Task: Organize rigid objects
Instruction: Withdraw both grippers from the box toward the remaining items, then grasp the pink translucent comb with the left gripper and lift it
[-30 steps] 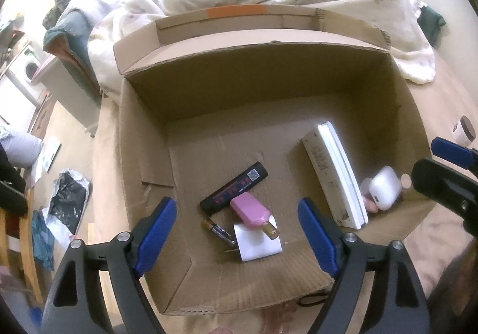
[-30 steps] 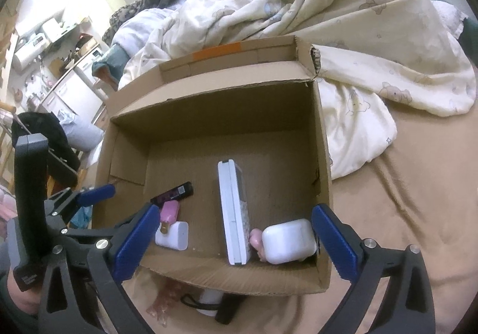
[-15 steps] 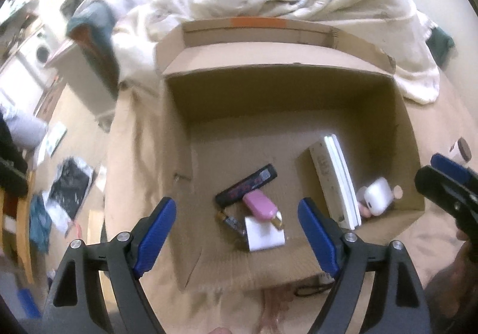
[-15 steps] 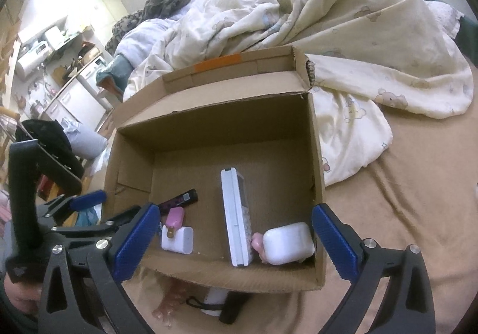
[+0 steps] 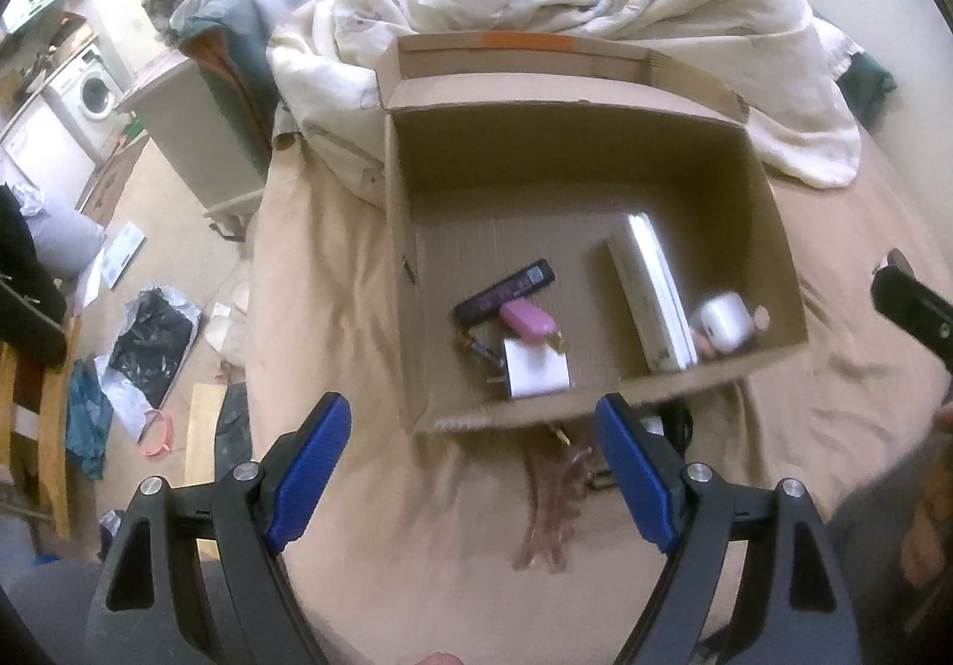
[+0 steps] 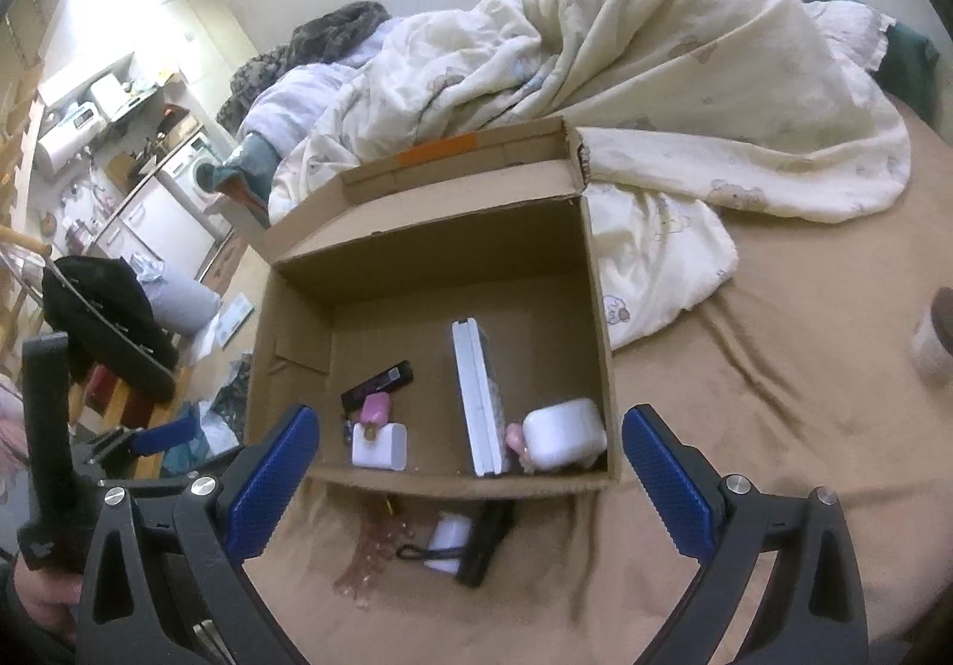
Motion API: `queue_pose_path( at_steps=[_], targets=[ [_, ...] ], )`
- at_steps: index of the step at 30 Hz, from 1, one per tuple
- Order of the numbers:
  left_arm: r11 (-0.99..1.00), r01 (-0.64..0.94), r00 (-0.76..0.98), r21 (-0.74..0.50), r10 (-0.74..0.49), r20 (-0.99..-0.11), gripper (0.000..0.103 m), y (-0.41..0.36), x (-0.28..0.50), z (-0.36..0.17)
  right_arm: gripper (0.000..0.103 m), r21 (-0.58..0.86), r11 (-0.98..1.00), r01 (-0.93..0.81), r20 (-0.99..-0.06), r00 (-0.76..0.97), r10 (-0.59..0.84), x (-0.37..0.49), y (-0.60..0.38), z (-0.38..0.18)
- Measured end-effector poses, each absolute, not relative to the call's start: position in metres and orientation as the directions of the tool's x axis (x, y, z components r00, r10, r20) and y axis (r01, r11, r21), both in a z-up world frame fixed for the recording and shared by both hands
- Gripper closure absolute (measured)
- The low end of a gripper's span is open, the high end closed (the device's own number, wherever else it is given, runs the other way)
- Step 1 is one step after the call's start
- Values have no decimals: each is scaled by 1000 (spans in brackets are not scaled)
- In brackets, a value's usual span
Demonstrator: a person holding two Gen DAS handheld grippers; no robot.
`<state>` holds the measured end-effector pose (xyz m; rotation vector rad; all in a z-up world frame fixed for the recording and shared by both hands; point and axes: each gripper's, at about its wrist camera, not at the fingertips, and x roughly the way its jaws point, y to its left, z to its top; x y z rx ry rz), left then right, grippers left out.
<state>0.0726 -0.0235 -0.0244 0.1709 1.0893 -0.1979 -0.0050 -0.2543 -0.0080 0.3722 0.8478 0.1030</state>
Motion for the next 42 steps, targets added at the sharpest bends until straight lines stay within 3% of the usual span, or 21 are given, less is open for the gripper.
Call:
queue_pose_path(
  at_steps=[6, 13, 22, 37, 42],
  targets=[
    [969, 247, 439, 25, -89, -894, 21, -13, 53, -27, 0, 391, 919, 59, -708, 658, 259, -29, -258, -5],
    [968, 252, 385, 12, -89, -919, 21, -10, 47, -56, 0, 463, 880, 111, -742, 591, 316, -29, -259, -42],
    [968, 250, 309, 28, -52, -950, 21, -10, 54, -82, 0, 451, 882, 137, -770, 559, 307, -25, -260, -53],
    [914, 395, 220, 88, -1, -976, 22, -57, 54, -124, 0, 479, 864, 156, -774, 540, 331, -18, -265, -59],
    [887, 455, 127, 77, 21, -992, 28, -80, 60, -161, 0, 473, 866, 162, -779, 536, 325, -18, -266, -59]
  ],
)
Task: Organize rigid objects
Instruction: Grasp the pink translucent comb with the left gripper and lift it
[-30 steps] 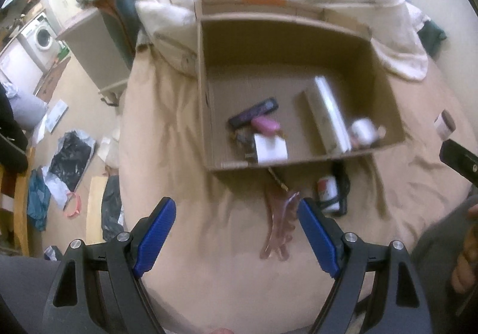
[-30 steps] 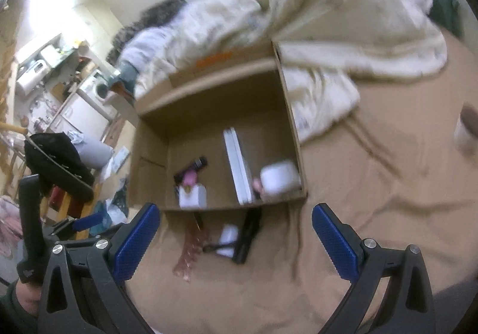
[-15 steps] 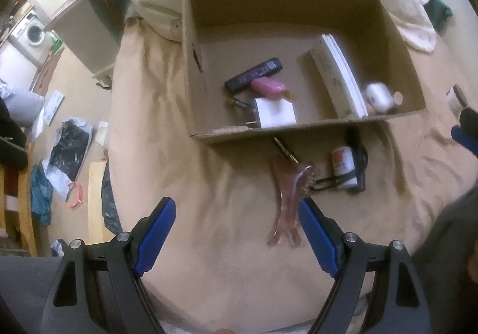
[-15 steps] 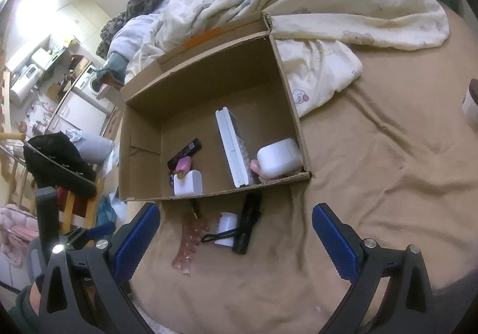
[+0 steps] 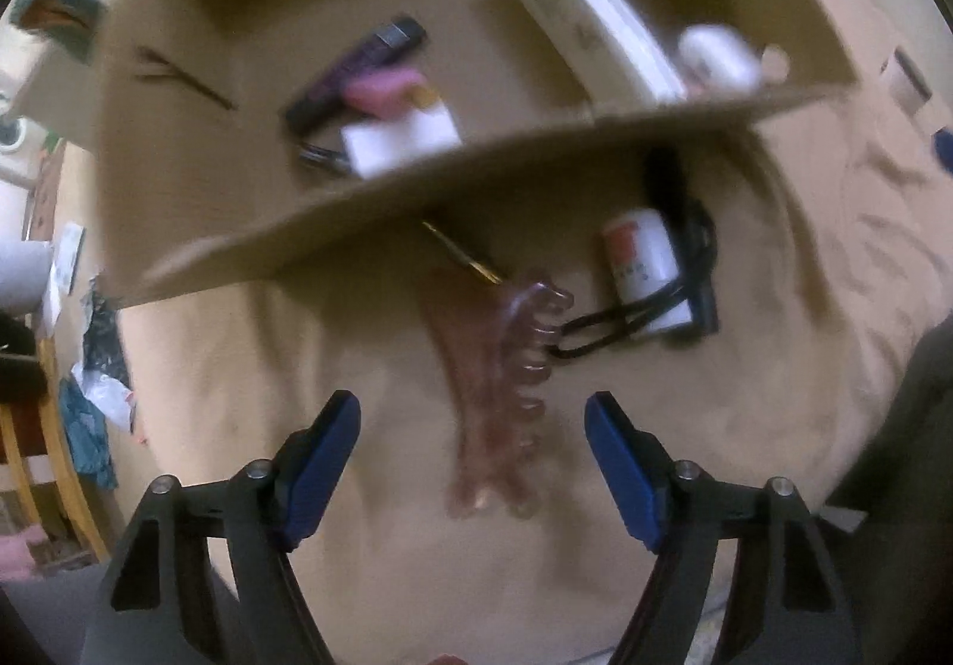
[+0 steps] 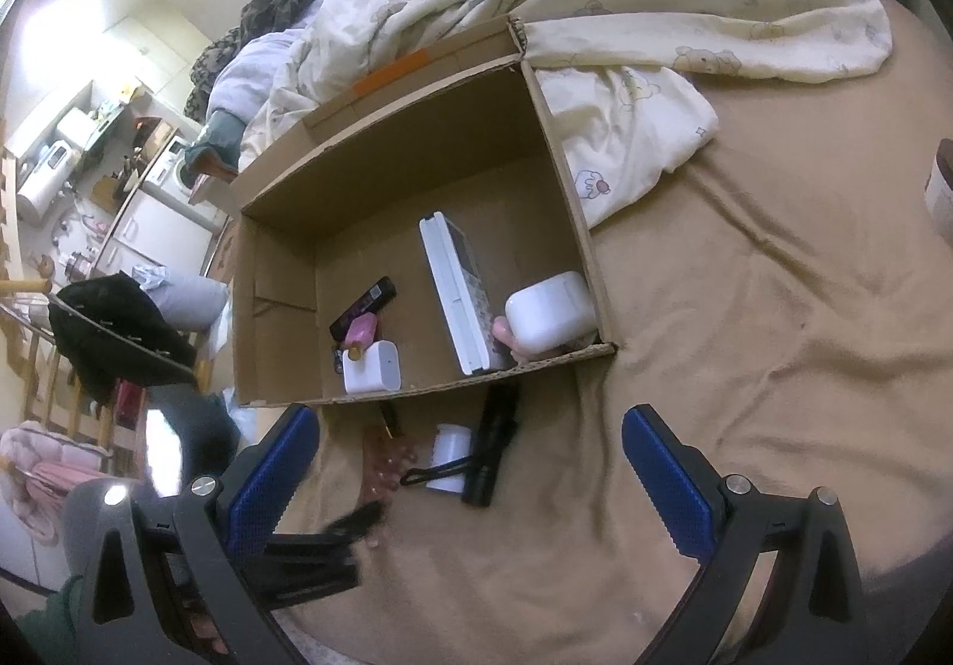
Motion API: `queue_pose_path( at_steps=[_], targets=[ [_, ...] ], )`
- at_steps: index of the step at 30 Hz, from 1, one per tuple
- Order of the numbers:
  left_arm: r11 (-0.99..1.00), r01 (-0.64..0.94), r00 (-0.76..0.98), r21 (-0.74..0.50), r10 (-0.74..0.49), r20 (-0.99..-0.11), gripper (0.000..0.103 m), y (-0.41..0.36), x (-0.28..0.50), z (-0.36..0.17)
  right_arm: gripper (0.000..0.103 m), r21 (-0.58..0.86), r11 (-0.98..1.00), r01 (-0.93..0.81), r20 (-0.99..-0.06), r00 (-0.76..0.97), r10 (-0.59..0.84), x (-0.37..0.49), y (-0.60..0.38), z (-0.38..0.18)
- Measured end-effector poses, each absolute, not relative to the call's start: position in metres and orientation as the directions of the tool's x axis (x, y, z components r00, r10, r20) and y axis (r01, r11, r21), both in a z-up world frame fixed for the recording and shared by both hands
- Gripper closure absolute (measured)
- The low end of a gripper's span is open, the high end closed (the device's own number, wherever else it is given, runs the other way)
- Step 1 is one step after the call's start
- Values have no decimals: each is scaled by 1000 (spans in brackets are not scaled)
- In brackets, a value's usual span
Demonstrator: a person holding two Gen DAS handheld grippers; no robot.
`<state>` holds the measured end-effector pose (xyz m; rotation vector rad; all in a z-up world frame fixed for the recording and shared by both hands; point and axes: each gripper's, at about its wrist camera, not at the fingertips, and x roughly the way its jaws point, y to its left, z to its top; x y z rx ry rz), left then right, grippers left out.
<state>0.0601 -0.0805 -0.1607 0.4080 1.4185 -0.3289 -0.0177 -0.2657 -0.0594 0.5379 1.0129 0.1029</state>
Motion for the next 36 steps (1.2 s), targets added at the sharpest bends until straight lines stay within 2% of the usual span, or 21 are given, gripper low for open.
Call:
queue_pose_path(
  at_steps=[3, 5, 7, 8, 9, 10, 19, 28, 36],
  targets=[
    [876, 471, 93, 102, 65, -993, 28, -85, 65, -183, 0, 470, 866, 169, -783, 533, 321, -18, -267, -61],
    [888, 453, 70, 79, 53, -996, 28, -83, 70, -189, 0, 468, 866, 173, -785, 531, 318, -18, -268, -62],
    [896, 441, 60, 48, 24, -998, 41, -82, 75, -187, 0, 464, 868, 178, -790, 527, 314, -17, -268, -64],
    [896, 443, 58, 37, 12, -998, 56, -81, 75, -185, 0, 461, 869, 179, -793, 524, 312, -17, -268, -65],
    [894, 448, 54, 23, -2, -999, 66, -81, 75, -183, 0, 458, 870, 180, -795, 521, 311, -16, -267, -65],
    [893, 450, 50, 16, -7, -999, 71, -80, 76, -182, 0, 455, 872, 180, -798, 518, 310, -16, -266, -66],
    [915, 397, 96, 74, 39, -995, 74, -64, 66, -159, 0, 436, 880, 188, -807, 514, 290, -17, -266, -67],
    [920, 387, 232, 53, -42, -972, 74, -43, 45, -84, 0, 420, 888, 187, -815, 508, 279, -16, -266, -68],
    [933, 354, 403, 72, -82, -911, 74, -18, 57, -25, 0, 385, 902, 197, -833, 495, 247, -16, -263, -71]
  ],
)
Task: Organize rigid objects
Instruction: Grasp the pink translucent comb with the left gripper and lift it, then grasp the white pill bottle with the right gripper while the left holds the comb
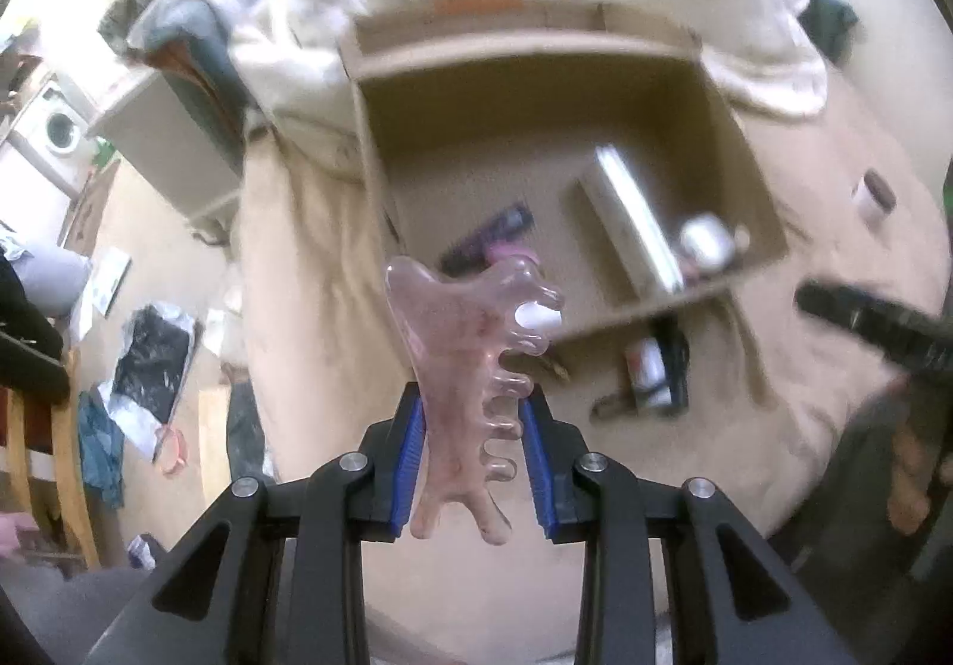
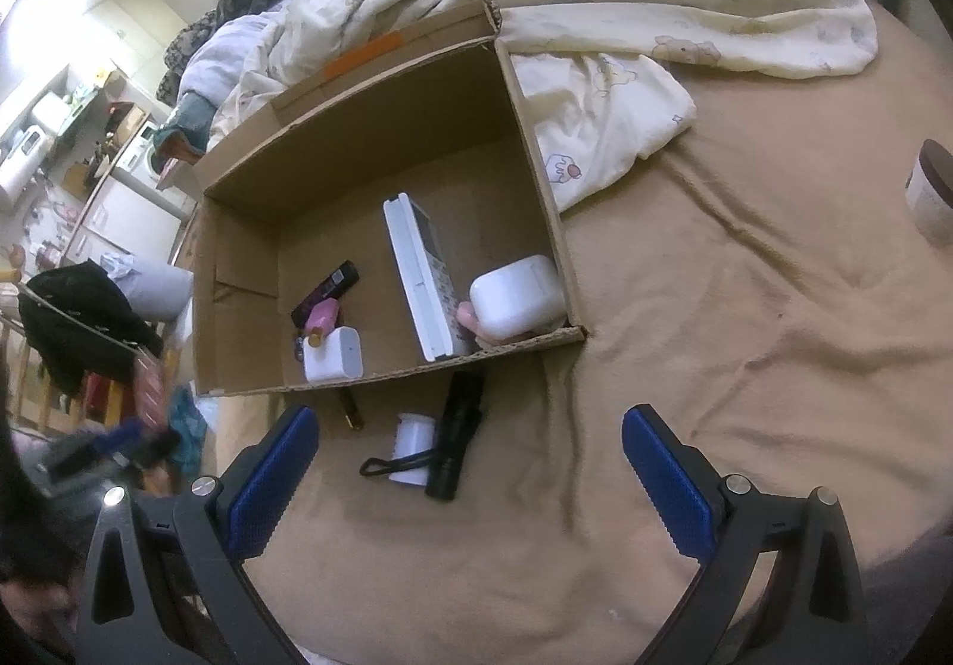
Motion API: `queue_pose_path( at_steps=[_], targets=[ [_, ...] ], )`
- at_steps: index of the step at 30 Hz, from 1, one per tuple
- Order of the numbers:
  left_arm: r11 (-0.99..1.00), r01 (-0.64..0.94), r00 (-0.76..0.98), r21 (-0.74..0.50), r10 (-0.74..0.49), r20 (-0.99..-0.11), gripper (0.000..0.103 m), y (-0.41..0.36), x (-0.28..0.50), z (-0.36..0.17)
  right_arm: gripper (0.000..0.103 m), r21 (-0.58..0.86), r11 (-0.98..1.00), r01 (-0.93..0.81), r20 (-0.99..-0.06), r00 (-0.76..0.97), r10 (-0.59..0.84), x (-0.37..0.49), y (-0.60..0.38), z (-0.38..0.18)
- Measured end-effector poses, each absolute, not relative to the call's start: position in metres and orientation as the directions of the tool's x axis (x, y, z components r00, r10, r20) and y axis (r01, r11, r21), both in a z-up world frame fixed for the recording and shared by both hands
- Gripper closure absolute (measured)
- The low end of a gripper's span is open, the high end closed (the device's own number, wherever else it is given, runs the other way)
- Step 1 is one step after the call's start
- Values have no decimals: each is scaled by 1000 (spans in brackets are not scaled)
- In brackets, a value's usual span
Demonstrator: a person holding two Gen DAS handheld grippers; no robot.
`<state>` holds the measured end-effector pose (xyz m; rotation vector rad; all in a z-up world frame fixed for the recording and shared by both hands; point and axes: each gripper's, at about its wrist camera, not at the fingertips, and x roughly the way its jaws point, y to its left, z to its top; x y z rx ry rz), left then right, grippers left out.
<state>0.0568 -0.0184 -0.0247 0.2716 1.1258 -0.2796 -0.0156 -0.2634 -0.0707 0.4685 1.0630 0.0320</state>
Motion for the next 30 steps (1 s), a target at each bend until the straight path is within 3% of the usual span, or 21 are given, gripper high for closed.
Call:
queue_pose_path(
  at_steps=[6, 11, 15, 23, 28, 30],
  targets=[
    [931, 360, 454, 66, -113, -884, 74, -23, 73, -6, 0, 368, 911, 186, -846, 474, 245, -14, -258, -75],
    [924, 365, 514, 109, -103, -852, 74, -31, 80, -21, 0, 380, 911, 159, -850, 447, 277, -12, -250, -81],
    [946, 323, 473, 34, -130, -871, 74, -21, 88, -34, 0, 372, 918, 137, -854, 438, 281, -12, -244, -83],
    [962, 271, 508, -3, -146, -849, 74, -2, 90, -21, 0, 426, 899, 105, -857, 367, 363, -4, -233, -96],
    [961, 277, 508, -19, -163, -846, 74, -2, 88, -17, 27, 491, 867, 86, -833, 339, 438, 5, -218, -99],
    [960, 280, 506, -21, -166, -846, 74, -3, 89, -17, 43, 509, 856, 96, -826, 333, 454, 10, -213, -102]
  ],
)
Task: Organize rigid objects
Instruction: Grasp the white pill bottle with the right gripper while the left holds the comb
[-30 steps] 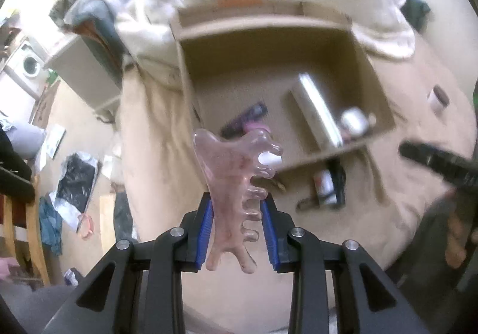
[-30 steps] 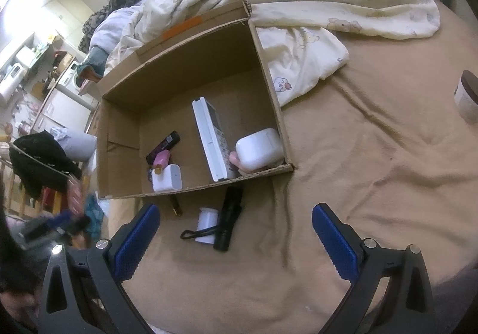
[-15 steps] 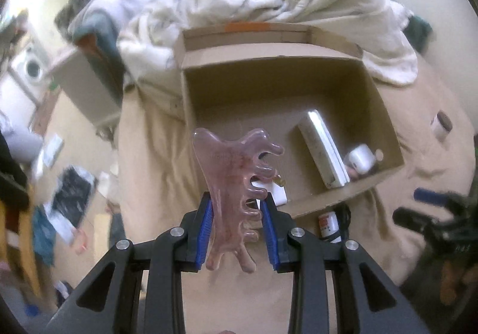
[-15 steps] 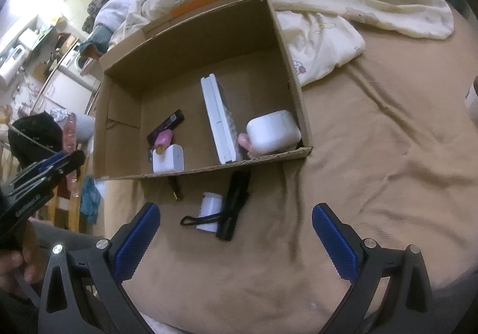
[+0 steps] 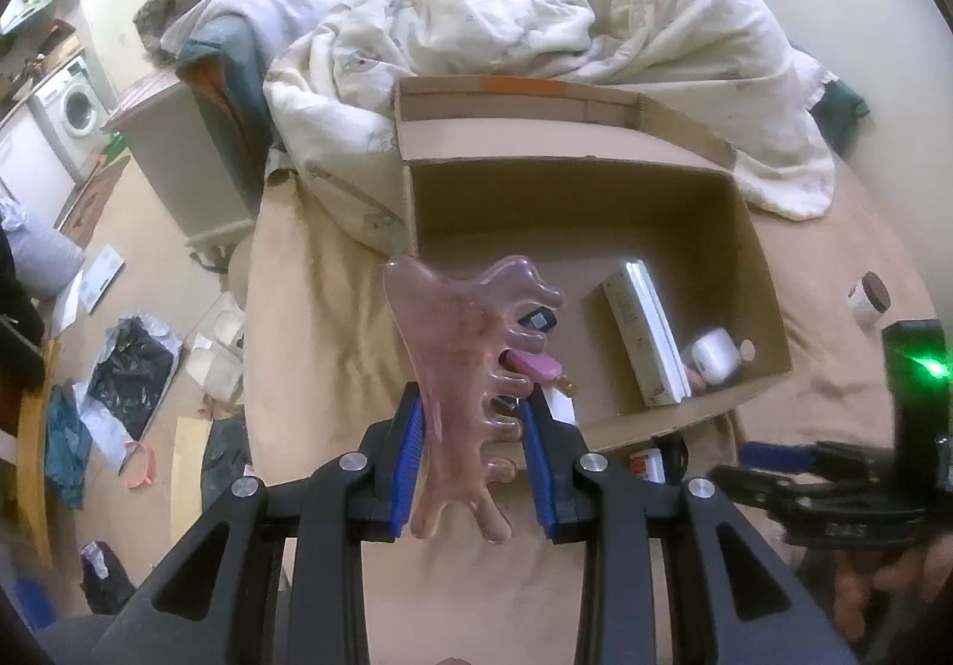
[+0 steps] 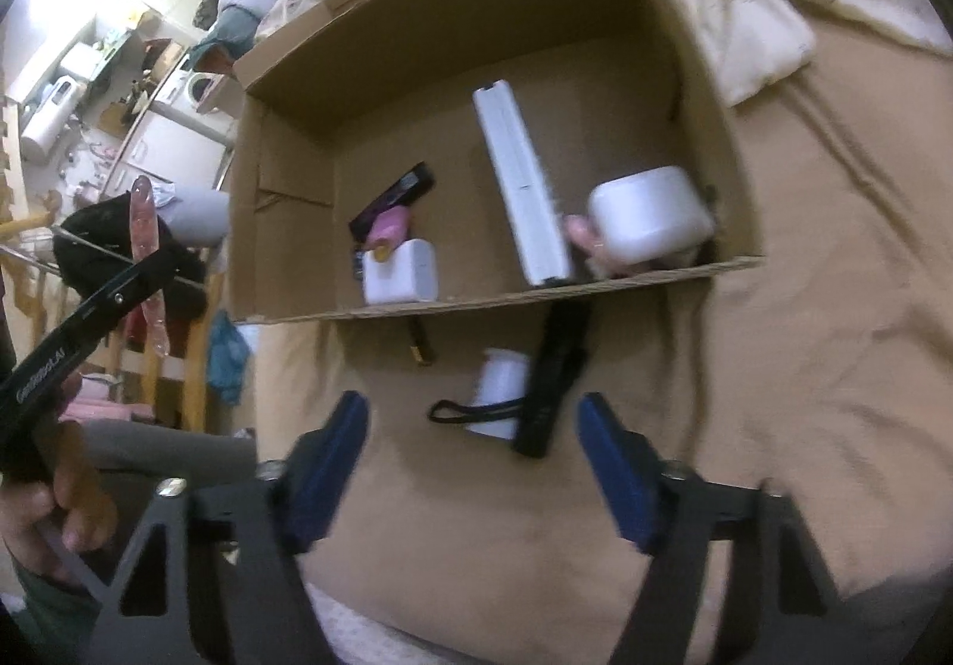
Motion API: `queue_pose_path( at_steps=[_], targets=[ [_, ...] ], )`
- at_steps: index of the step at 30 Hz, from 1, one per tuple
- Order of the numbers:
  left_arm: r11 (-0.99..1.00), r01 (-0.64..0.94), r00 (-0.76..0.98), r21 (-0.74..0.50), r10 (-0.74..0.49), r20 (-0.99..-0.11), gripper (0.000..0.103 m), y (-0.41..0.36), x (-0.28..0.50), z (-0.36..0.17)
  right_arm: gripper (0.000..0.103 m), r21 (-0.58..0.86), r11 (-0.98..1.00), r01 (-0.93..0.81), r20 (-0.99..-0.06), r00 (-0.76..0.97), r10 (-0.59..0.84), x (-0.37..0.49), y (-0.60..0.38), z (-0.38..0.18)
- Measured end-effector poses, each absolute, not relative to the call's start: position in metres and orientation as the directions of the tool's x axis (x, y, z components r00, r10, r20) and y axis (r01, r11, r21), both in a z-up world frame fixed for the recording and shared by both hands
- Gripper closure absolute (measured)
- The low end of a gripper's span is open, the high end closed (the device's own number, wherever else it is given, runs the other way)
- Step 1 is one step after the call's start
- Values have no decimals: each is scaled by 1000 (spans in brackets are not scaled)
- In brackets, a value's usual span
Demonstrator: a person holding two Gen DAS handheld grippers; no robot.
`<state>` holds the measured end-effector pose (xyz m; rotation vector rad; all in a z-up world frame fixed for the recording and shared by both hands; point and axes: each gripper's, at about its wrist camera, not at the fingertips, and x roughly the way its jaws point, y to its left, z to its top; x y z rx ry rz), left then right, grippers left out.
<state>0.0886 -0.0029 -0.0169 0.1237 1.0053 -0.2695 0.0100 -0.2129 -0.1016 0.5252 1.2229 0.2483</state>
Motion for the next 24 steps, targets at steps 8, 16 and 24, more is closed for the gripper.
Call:
queue_pose_path(
  at_steps=[8, 16, 24],
  targets=[
    [967, 250, 489, -52, -173, -855, 74, 6, 92, -18, 46, 575, 803, 160, -798, 326, 507, 31, -207, -114],
    [967, 242, 489, -84, -196, -850, 74, 11, 92, -14, 52, 509, 840, 187, -853, 237, 464, 51, -190, -141],
    [962, 253, 473, -100, -213, -855, 74, 7, 93, -16, 71, 423, 889, 177, -906, 116, 408, 61, -163, -179]
  ],
)
